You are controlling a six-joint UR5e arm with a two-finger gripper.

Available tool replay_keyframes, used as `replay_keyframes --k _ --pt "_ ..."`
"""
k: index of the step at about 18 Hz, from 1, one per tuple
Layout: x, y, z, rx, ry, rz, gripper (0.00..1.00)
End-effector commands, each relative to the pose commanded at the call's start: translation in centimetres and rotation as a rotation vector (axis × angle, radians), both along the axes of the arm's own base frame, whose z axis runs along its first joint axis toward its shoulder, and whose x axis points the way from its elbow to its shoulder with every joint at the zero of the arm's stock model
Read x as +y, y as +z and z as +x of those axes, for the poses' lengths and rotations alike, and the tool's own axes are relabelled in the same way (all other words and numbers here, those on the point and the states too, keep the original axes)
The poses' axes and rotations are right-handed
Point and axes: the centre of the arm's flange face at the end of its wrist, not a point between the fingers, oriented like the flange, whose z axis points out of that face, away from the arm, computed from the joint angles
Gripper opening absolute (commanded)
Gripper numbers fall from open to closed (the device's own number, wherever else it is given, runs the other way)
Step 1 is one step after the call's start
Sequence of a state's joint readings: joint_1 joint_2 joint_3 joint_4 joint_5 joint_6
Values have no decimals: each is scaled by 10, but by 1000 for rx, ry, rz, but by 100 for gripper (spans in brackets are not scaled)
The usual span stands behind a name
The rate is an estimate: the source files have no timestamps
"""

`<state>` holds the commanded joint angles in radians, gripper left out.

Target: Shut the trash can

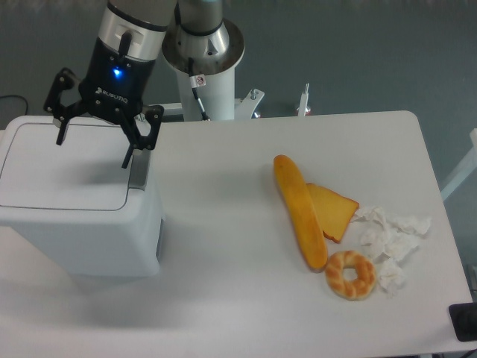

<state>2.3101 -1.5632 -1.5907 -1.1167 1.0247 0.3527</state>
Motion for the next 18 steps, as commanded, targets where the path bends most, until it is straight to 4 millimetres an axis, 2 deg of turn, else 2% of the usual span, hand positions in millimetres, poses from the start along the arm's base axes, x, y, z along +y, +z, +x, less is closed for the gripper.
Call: replay_keyframes --k 8,13,15,18 --pt "-41 7 -76 141 -48 67 100" --pt "-76 4 -126 273 -119 83 100" --pt "-89 -4 -142 305 -141 82 100" --pt "-113 -5 -166 356 -161 79 100"
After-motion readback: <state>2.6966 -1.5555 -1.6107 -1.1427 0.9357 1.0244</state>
